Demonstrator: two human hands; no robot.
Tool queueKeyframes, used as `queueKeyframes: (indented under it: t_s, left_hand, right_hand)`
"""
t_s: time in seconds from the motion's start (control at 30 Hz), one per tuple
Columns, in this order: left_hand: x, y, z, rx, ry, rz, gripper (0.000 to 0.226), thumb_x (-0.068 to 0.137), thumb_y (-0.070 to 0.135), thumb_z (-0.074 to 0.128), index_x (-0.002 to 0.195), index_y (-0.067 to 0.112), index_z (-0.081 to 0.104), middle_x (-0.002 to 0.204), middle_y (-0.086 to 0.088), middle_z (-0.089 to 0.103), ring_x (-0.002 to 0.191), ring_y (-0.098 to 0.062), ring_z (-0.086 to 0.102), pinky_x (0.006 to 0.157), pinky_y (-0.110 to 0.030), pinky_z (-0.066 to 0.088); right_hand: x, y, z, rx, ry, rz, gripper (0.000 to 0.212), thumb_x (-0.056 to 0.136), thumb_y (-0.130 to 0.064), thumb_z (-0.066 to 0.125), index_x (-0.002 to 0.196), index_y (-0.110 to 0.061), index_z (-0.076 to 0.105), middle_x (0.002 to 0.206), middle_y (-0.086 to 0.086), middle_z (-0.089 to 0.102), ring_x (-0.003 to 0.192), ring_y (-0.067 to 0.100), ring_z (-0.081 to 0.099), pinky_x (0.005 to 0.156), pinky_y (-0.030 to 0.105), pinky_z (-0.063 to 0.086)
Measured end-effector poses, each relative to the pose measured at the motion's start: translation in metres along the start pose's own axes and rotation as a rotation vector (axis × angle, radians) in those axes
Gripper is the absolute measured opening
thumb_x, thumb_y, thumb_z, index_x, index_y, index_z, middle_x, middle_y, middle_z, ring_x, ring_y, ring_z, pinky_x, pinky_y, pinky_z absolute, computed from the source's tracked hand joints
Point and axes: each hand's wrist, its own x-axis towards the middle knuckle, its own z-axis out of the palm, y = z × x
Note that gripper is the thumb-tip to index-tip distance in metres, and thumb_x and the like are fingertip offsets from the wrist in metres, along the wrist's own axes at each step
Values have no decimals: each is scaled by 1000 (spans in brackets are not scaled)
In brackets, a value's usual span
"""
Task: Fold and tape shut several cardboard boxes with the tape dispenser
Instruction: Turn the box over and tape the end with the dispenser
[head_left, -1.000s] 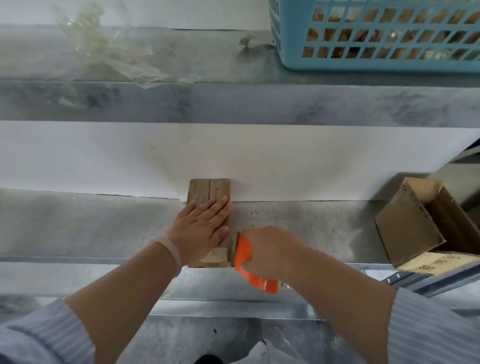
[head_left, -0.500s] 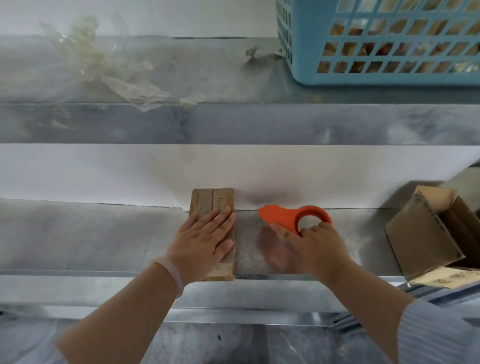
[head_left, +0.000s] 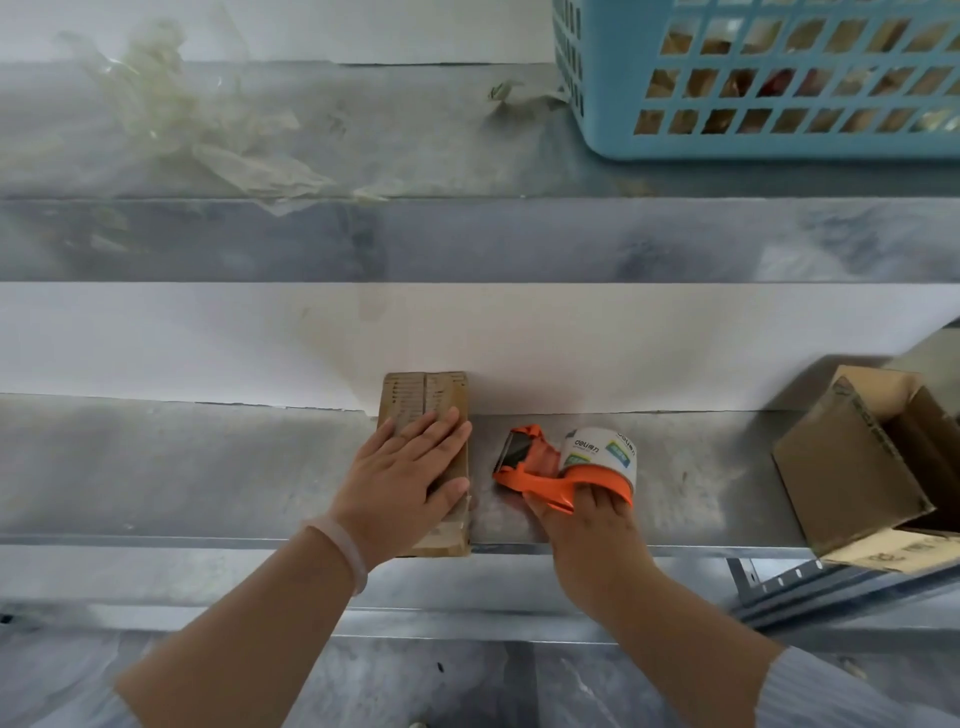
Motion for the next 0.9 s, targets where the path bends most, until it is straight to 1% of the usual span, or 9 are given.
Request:
queueKeyframes:
  t_s: [0.1,0.2,0.33,0.47,0.53,0.63,0.7,0.77,0.9]
  left_hand:
    - [-4,0,0,-37,83,-36,74,86,68,21,151,34,23,158,15,12,147,-6,12,121,-36,3]
    - [-12,5,1,-21,254,-137,72,84,68,41,143,29,45,152,4,40,142,-17,32,119,-49,17]
    - [-20,19,3,-126,402,-290,73,79,70,49,139,28,50,146,3,47,137,-21,39,114,-53,29]
    - [-29,20,7,-510,486,-491,70,89,62,45,147,23,39,145,1,45,131,-15,40,109,-40,40]
    - [-31,22,3,-754,406,-643,70,92,51,55,151,23,30,137,4,51,114,0,51,93,-15,46]
    - [-29,28,7,-1012,323,-751,52,92,27,63,140,18,45,102,16,62,73,11,62,57,-2,44]
    - [-28,27,10,-1049,372,-744,37,95,20,60,132,18,54,97,14,65,73,14,62,55,-3,45]
    - [-29,27,11,-1154,407,-763,30,100,19,51,129,19,57,97,11,67,77,10,64,58,-6,47]
    - [-35,24,14,-1478,400,-781,35,106,25,34,132,22,56,110,-1,69,92,-10,70,68,-18,55]
  right_hand:
    - [-7,-2,-15,56,-87,35,58,95,-22,46,150,-29,27,141,12,42,128,31,43,111,41,32]
    - [-18,-5,-26,216,83,28,31,98,-25,43,128,-24,51,124,-2,58,113,18,53,98,30,42]
    - [-22,-33,-36,876,278,53,43,101,-26,45,144,-27,44,135,-12,51,124,4,46,100,15,32]
    - [-5,-72,-42,1419,2,210,58,102,-40,43,154,-35,18,157,-16,23,144,4,19,120,31,17]
    - [4,-90,-46,1594,-100,281,60,99,-48,45,153,-37,21,157,-12,28,143,9,29,118,29,24]
    - [17,-111,-43,1691,-32,336,27,97,-37,55,123,-40,48,123,-14,61,107,-2,58,87,8,44]
    - [23,-118,-37,1678,72,392,22,98,-33,55,119,-39,54,109,-15,67,98,-2,62,88,16,49]
    - [24,-119,-34,1674,78,406,22,101,-32,49,123,-33,55,104,-20,64,91,-10,58,77,4,44]
    - [23,-118,-27,1810,5,422,41,105,-37,35,140,-22,49,129,-6,60,113,5,57,79,5,41]
